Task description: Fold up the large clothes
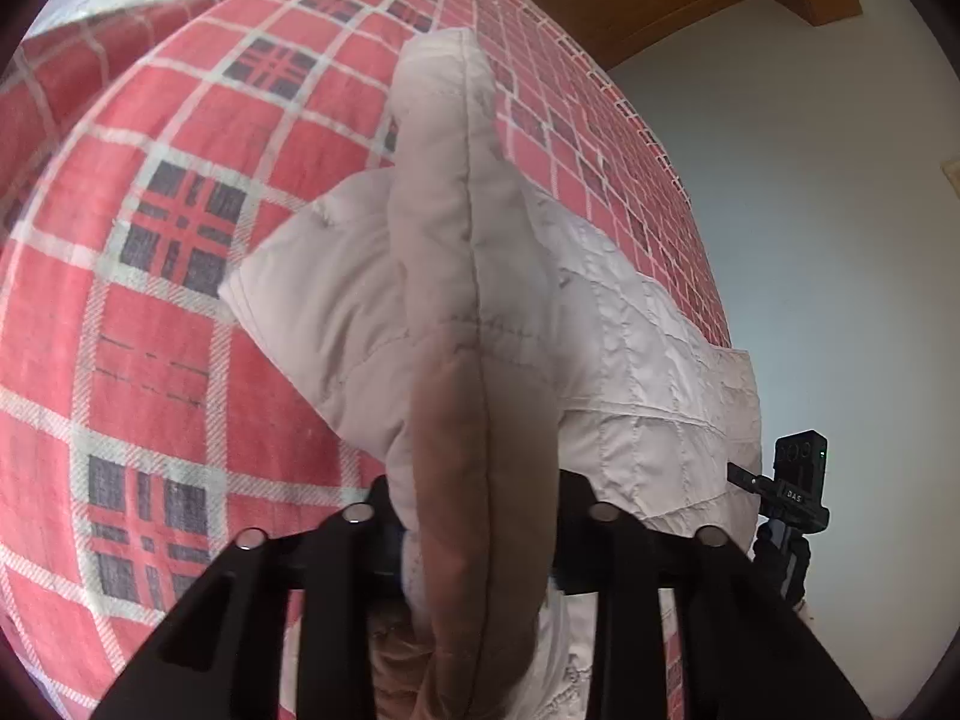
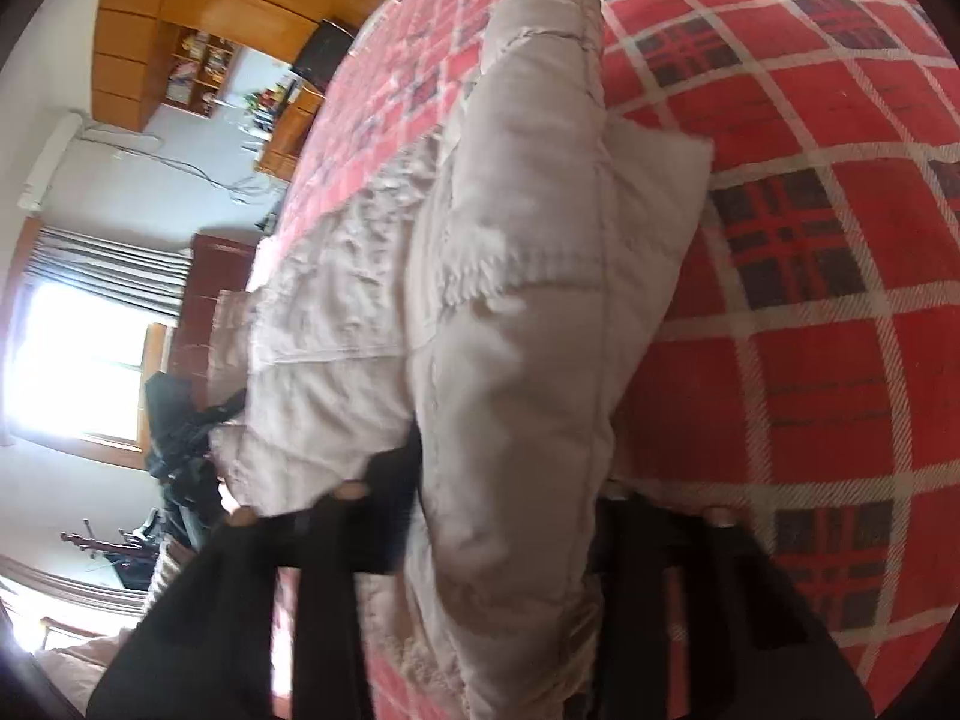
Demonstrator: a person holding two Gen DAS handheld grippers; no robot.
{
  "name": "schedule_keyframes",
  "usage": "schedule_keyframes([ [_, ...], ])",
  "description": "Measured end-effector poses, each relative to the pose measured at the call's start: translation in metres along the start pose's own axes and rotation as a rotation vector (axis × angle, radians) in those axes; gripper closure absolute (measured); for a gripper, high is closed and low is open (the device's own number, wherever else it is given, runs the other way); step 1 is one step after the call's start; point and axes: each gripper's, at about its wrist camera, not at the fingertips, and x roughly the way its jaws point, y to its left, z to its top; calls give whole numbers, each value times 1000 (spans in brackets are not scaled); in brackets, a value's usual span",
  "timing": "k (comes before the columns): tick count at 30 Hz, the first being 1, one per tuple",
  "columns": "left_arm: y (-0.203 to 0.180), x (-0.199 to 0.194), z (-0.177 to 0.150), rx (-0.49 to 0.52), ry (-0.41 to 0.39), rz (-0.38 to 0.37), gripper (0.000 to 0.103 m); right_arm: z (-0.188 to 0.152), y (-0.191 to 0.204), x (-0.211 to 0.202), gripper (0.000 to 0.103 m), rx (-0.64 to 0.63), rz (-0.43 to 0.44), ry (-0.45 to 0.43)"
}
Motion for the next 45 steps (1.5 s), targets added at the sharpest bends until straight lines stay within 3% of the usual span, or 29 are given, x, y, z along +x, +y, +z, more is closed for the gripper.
schedule_keyframes([
  [4,-13,-16,-4,-19,-35,-63,84,-8,26,-25,87,-41,30,-40],
  [8,-40,-43,-21,36,-33,-94,84,-28,56,-54,88,-110,23,-49],
  [14,-71,-93,-78,98,2,-111,84,-79,74,-102,88,-144,43,-33],
  [18,-66,-128,-120,93,17,-113,83,-120,73,-121,88,-114,72,-15],
  [25,-37,-143,-172,104,31,4,82,-173,67,-88,88,-85,54,48],
  [28,-7,-128,-183,30,53,19,80,-185,50,-67,86,-42,-1,78],
  [31,18,-112,-198,-34,51,3,74,-188,28,-56,82,21,-2,82],
  [34,24,-106,-206,-35,18,0,67,-187,16,-49,78,56,3,79],
  [37,20,-102,-209,-20,19,34,58,-187,17,-47,68,54,-40,82],
  [38,20,-104,-211,-24,24,42,56,-188,17,-48,58,55,-54,89],
  [39,21,-104,-208,-42,33,42,54,-189,20,-51,50,54,-90,81],
  [42,27,-111,-197,-94,44,58,50,-194,26,-71,45,38,-173,30],
  [45,31,-135,-191,-139,6,66,50,-197,45,-93,44,-8,-278,-32],
])
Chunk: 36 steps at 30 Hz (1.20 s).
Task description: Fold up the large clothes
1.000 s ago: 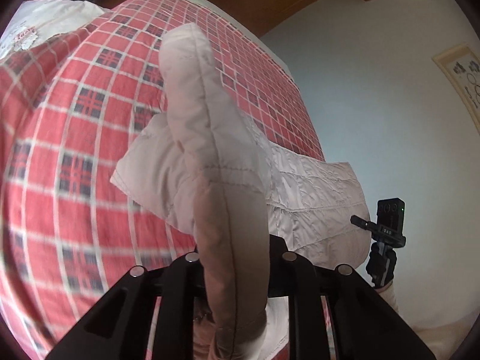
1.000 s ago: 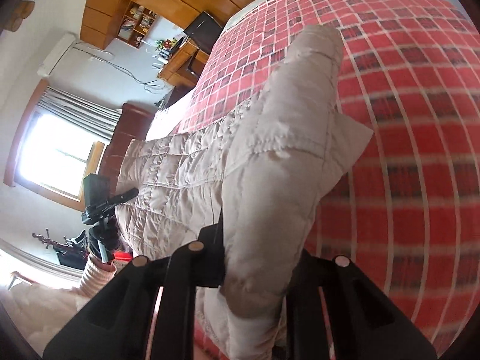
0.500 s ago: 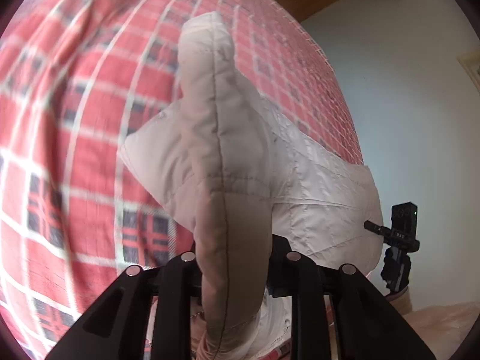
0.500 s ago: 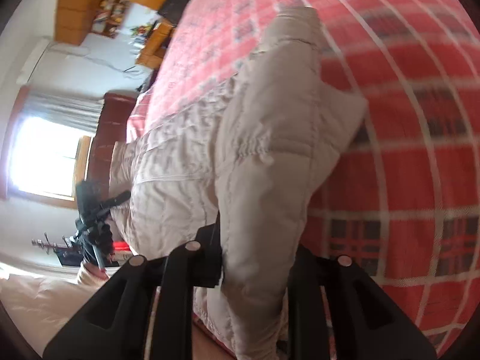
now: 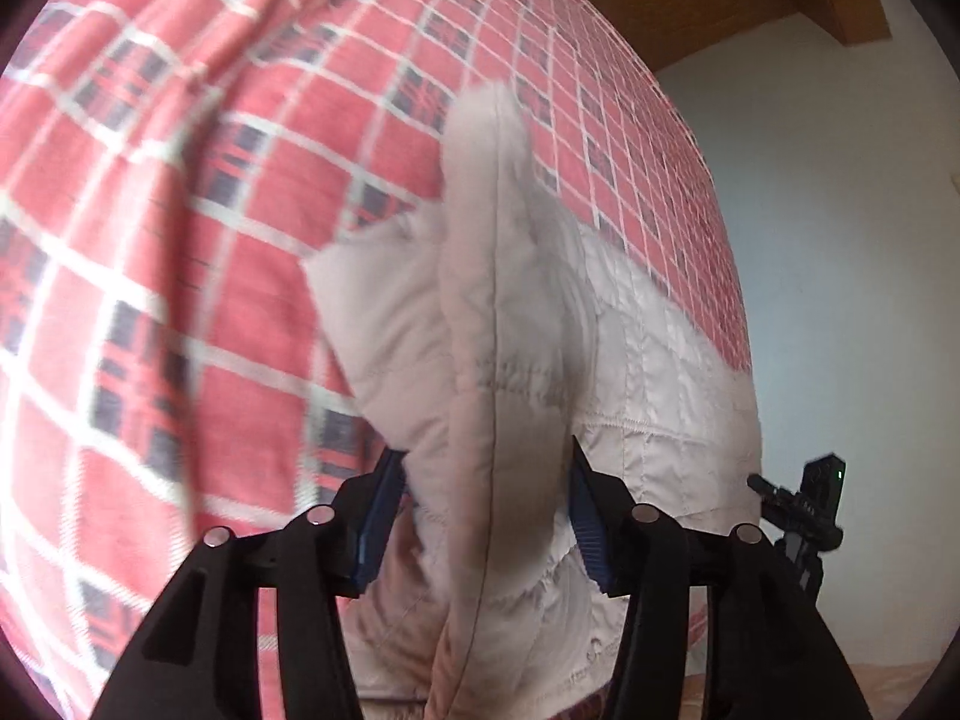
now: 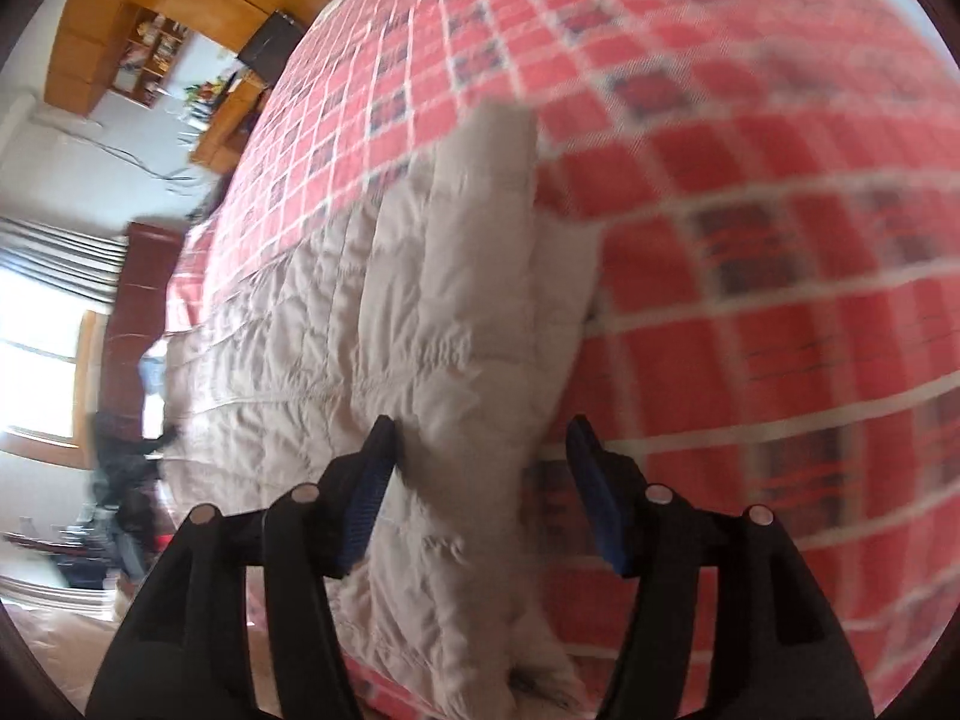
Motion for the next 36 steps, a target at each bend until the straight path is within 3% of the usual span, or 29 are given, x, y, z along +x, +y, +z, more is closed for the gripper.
schedule_keyframes([
  [3,-7,-36,5,-9,-102,58,53,-3,25,-26,44,-83,-36,-60],
  [6,-40,-55,10,71,-173,130,53,-3,56,-40,44,-178,-45,-90],
  [9,-86,-49,9,191,-176,176,51,4,86,-33,44,-267,-74,-86],
  [14,-139,-1,-9,306,-107,156,50,11,94,-3,46,-303,-136,-54],
  [17,-144,28,-16,322,-73,193,50,15,68,10,46,-257,-133,-36],
  [21,-136,58,-21,314,-47,300,50,16,49,26,48,-202,-119,-10],
  [25,-132,67,-26,334,-49,331,50,15,30,47,48,-159,-66,19],
  [30,-134,70,-27,342,-52,360,50,13,33,49,46,-170,-82,16],
  [36,-144,58,-32,349,-80,424,50,10,56,19,46,-190,-97,-15],
])
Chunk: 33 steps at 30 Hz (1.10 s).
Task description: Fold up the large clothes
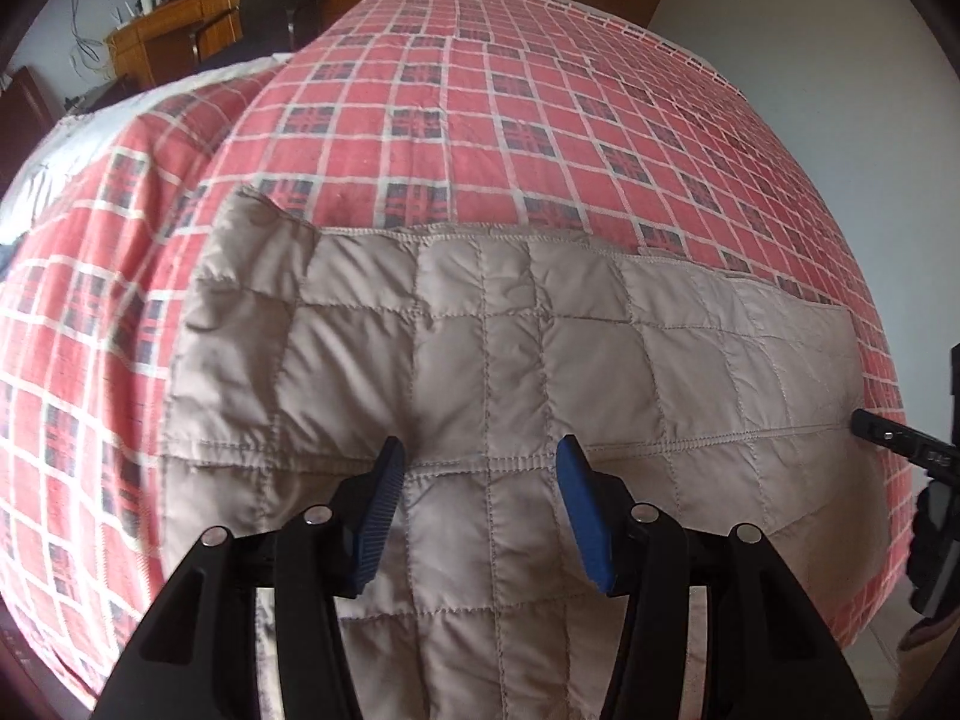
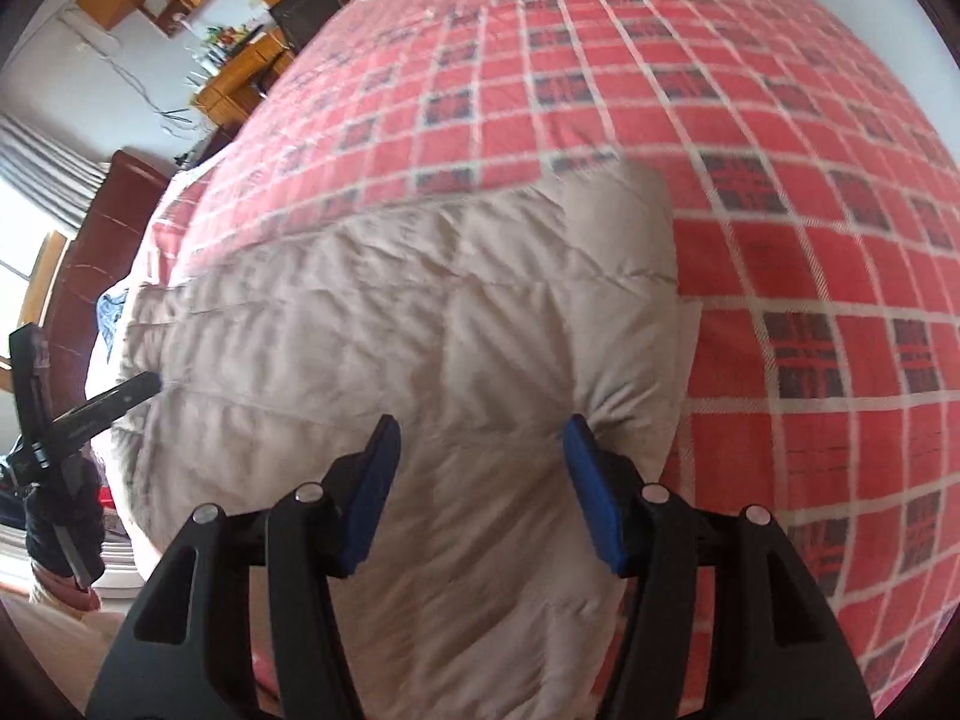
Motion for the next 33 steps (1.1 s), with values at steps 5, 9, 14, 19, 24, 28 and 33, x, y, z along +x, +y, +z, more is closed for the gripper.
schedule_keyframes([
  [5,-5,-18,-6,0,-21,27,50,-13,21,-19,46,-55,-42,-6],
  [9,-9,-24,-14,14,-15,47,48,-25,24,-15,46,-58,-78,9],
  [14,-12,-16,-24,36,8,64,48,-33,11,4,47,-21,-87,39],
  [19,-11,-7,-31,39,27,65,48,-37,4,22,46,-14,-70,49],
  [24,-11,-6,-33,38,24,64,48,-37,1,28,46,-22,-60,41],
  [28,-11,-5,-33,45,23,65,47,-38,3,30,45,-25,-71,28],
  [33,-11,-3,-33,49,25,63,46,-34,5,22,44,-6,-73,31],
])
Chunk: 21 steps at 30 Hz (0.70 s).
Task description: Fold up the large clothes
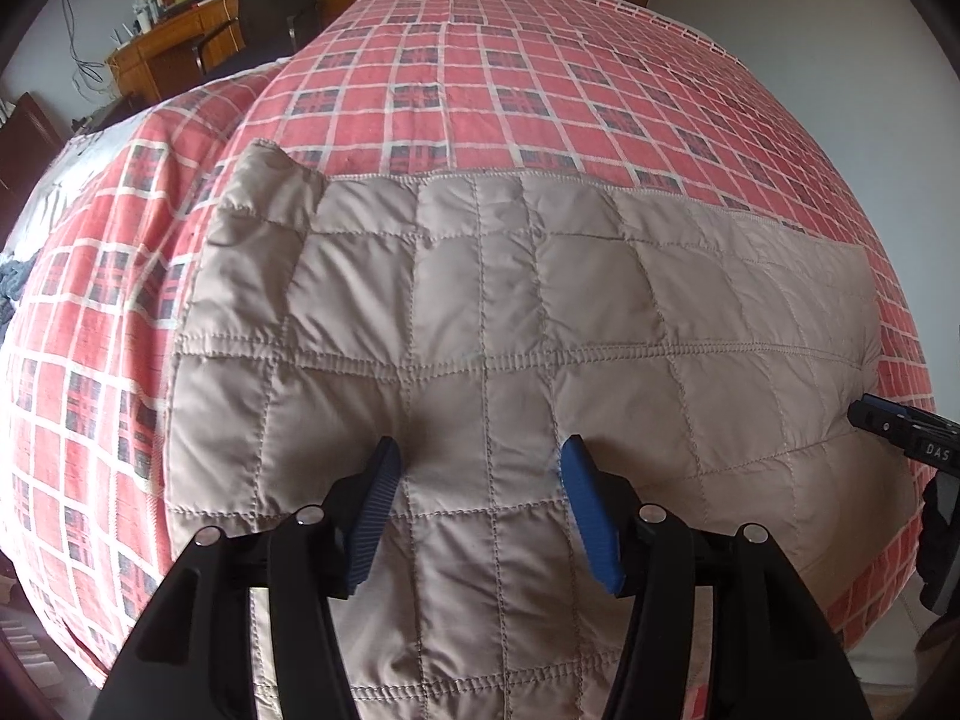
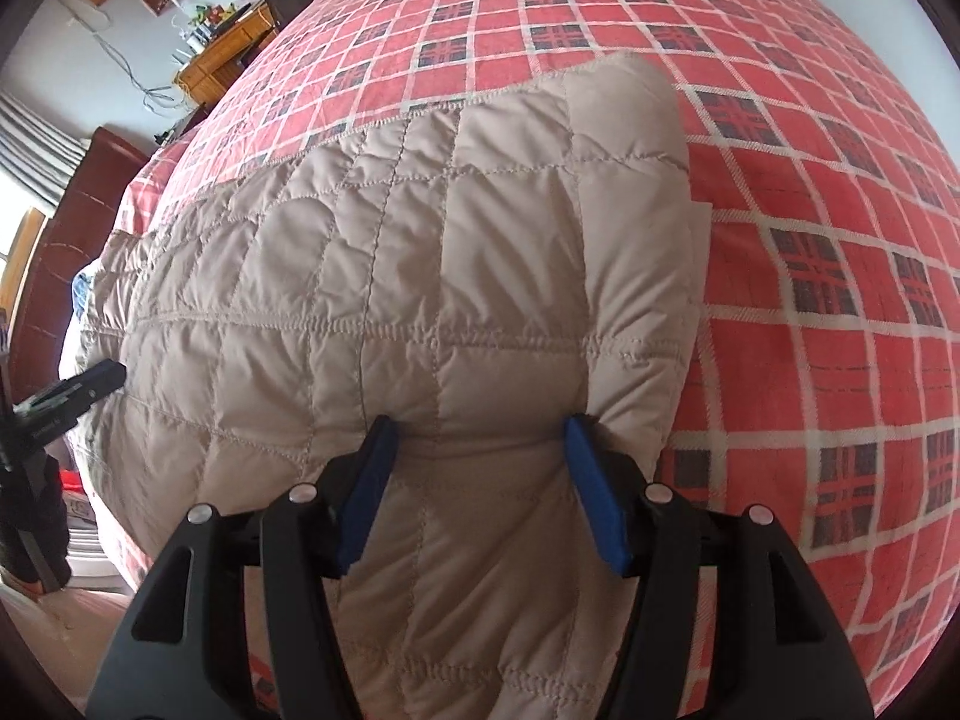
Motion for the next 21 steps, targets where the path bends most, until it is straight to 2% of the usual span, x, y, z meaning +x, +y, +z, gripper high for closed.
schedule_keyframes([
  [2,0,-2,0,0,1,-1,46,1,1,-14,43,12,9,-23],
  [5,-2,-7,2,-4,-6,-11,46,-1,-9,-41,35,65,66,-70],
  [10,-11,-17,7,14,-30,-38,46,-13,-45,-57,32,160,85,-66],
  [13,-16,-18,9,23,-34,-45,46,-27,-65,-49,26,198,149,-16],
  [18,-22,-17,10,30,-35,-39,46,-44,-83,-23,24,259,255,55],
  [21,-22,-15,8,28,-33,-29,46,-50,-92,-13,20,293,325,53],
])
